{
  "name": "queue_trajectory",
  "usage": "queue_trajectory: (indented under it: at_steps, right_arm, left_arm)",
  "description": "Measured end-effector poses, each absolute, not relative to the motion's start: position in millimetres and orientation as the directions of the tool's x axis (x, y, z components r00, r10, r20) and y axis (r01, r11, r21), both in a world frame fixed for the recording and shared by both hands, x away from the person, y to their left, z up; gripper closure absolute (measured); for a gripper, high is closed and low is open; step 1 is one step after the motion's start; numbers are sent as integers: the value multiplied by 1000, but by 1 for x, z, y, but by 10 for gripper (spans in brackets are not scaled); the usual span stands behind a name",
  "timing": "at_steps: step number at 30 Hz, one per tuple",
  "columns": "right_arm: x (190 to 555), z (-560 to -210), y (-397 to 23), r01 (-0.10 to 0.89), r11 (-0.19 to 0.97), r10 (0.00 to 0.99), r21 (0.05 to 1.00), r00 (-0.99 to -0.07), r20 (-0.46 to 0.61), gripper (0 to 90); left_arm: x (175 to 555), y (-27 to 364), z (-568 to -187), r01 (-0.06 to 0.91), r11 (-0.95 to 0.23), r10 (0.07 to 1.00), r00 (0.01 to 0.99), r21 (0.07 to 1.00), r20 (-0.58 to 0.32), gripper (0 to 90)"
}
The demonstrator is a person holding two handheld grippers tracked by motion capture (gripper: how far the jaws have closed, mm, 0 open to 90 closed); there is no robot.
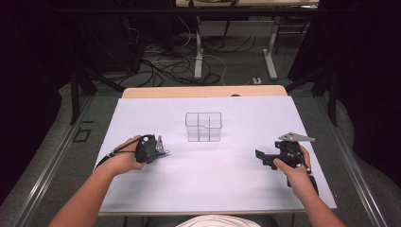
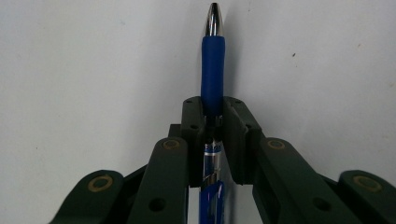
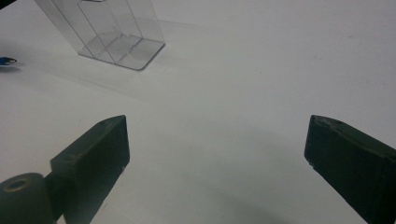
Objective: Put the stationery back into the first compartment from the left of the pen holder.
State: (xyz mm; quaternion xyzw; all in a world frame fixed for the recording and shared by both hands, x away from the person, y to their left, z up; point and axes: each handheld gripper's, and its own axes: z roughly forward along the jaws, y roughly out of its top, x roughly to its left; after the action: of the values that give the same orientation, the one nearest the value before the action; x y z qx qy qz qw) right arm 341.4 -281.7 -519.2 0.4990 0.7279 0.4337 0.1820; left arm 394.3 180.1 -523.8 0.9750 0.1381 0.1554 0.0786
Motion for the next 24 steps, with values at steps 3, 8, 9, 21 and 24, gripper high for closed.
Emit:
queue_trajectory:
  at_steps: [3,8,9,21,24]
  right_arm:
    - [341,-519,-281,568,125,884,813,-436,169,63]
    - [341,-519,-282,568,127,884,813,-436,167,63]
    - [341,-519,-282,568,126,884,813,-436,167,63]
    - [341,-519,-282,568,128,884,813,-437,167,63]
    - [341,-519,-282,568,127,884,813,-437,167,63]
  left_arm:
    - [395,180,-522,271,-939,322,907,210,272,791]
    - [396,181,-519,310,-922,365,895,233,256,791]
    - [397,181,-518,320,-918,375,893,235,249,791]
    - [405,184,-504,472,-820,539,827,324,160,791]
    - [408,186,-500,505,-784,581,802,361,140,791]
